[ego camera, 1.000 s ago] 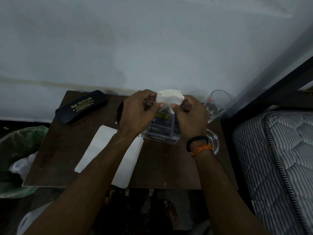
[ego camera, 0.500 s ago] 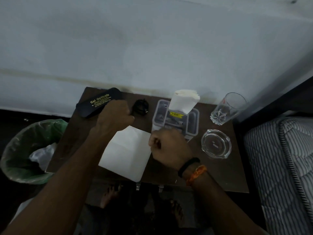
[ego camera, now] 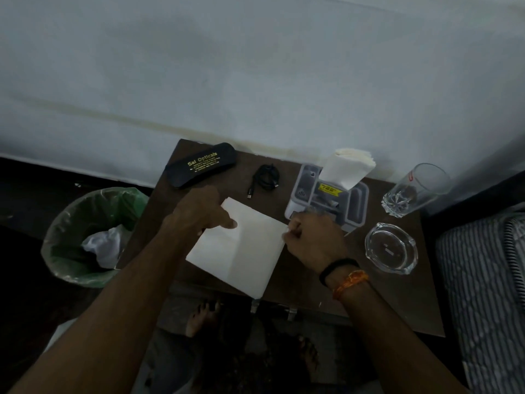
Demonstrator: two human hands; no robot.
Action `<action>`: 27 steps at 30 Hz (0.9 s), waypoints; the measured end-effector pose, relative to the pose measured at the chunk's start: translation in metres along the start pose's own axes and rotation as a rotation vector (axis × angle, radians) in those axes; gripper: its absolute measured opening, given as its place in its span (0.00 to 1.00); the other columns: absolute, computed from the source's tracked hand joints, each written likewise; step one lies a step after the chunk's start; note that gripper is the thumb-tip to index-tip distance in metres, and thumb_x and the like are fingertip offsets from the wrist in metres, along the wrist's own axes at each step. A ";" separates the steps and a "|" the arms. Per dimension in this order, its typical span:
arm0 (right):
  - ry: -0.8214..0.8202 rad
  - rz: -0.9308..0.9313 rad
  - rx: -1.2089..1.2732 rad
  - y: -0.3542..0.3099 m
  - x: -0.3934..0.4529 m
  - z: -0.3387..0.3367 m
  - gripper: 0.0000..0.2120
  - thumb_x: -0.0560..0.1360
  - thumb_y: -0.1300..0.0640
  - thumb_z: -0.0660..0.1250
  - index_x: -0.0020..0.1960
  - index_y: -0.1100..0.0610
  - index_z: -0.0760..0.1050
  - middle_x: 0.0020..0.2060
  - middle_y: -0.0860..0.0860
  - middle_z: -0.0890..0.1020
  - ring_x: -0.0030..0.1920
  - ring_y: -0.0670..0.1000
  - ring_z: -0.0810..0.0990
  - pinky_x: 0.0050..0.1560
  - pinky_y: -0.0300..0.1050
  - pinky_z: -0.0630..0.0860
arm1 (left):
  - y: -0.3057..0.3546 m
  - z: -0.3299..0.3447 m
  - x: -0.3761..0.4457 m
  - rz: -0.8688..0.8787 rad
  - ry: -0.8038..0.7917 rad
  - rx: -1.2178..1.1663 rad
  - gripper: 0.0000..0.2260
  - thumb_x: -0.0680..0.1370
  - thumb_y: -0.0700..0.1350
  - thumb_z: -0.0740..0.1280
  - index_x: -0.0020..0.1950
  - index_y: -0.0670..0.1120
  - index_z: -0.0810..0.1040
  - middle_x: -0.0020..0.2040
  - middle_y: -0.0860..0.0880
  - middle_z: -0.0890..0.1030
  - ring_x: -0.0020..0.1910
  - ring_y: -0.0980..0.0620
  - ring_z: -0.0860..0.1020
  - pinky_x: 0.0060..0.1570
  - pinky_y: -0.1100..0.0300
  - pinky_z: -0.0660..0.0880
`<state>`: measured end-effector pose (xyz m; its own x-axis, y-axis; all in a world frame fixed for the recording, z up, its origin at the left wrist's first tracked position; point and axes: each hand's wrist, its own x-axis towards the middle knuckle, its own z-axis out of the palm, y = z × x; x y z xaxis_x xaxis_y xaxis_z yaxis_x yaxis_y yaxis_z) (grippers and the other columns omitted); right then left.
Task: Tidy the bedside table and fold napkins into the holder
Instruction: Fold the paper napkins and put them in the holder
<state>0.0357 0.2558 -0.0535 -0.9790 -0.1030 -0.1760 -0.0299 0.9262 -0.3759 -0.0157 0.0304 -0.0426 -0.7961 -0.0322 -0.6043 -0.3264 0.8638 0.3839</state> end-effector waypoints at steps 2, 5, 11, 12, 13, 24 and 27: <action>-0.018 0.027 0.002 -0.002 0.000 0.003 0.14 0.73 0.48 0.70 0.52 0.56 0.78 0.49 0.53 0.83 0.51 0.54 0.81 0.49 0.45 0.77 | 0.000 0.006 -0.003 0.014 0.040 0.035 0.26 0.67 0.52 0.79 0.58 0.38 0.77 0.57 0.41 0.81 0.55 0.42 0.80 0.55 0.47 0.79; -0.063 0.018 -0.023 -0.010 -0.005 0.010 0.29 0.70 0.42 0.73 0.64 0.57 0.73 0.59 0.53 0.78 0.58 0.54 0.77 0.55 0.46 0.74 | 0.005 0.017 -0.006 -0.012 0.090 0.118 0.37 0.63 0.55 0.81 0.66 0.42 0.72 0.63 0.42 0.77 0.62 0.41 0.76 0.60 0.44 0.76; -0.137 -0.029 -0.110 -0.024 -0.009 0.027 0.45 0.65 0.41 0.77 0.74 0.55 0.60 0.69 0.54 0.66 0.68 0.57 0.68 0.64 0.53 0.73 | 0.009 0.024 -0.004 -0.081 0.097 0.218 0.41 0.63 0.57 0.80 0.70 0.45 0.68 0.67 0.43 0.74 0.66 0.41 0.73 0.62 0.42 0.74; -0.150 -0.028 -0.103 -0.024 -0.007 0.027 0.45 0.65 0.42 0.77 0.73 0.56 0.60 0.68 0.54 0.66 0.67 0.58 0.68 0.64 0.53 0.73 | 0.009 0.024 -0.003 -0.086 0.090 0.223 0.41 0.63 0.57 0.80 0.70 0.45 0.68 0.67 0.43 0.74 0.66 0.41 0.73 0.61 0.42 0.74; -0.157 -0.030 -0.099 -0.024 -0.006 0.026 0.44 0.64 0.42 0.78 0.71 0.56 0.62 0.66 0.54 0.67 0.66 0.58 0.69 0.62 0.52 0.73 | 0.009 0.023 -0.002 -0.089 0.084 0.225 0.41 0.63 0.57 0.80 0.70 0.45 0.68 0.67 0.43 0.75 0.65 0.41 0.74 0.61 0.42 0.74; -0.121 0.046 -0.102 -0.028 -0.006 0.026 0.37 0.61 0.41 0.79 0.63 0.54 0.68 0.64 0.54 0.69 0.63 0.56 0.71 0.57 0.53 0.76 | 0.004 0.000 -0.001 0.106 -0.023 -0.083 0.20 0.65 0.47 0.80 0.50 0.35 0.81 0.48 0.39 0.83 0.49 0.42 0.81 0.50 0.48 0.80; -0.072 0.068 -0.056 -0.029 -0.009 0.023 0.40 0.62 0.41 0.78 0.66 0.54 0.65 0.64 0.54 0.72 0.63 0.56 0.72 0.58 0.53 0.76 | 0.004 -0.012 -0.012 0.170 -0.119 -0.307 0.20 0.68 0.39 0.78 0.59 0.42 0.81 0.54 0.44 0.83 0.52 0.44 0.81 0.47 0.50 0.80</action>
<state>0.0503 0.2218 -0.0616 -0.9622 -0.0630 -0.2650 0.0232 0.9504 -0.3102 -0.0137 0.0282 -0.0256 -0.7934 0.1730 -0.5836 -0.3464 0.6600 0.6666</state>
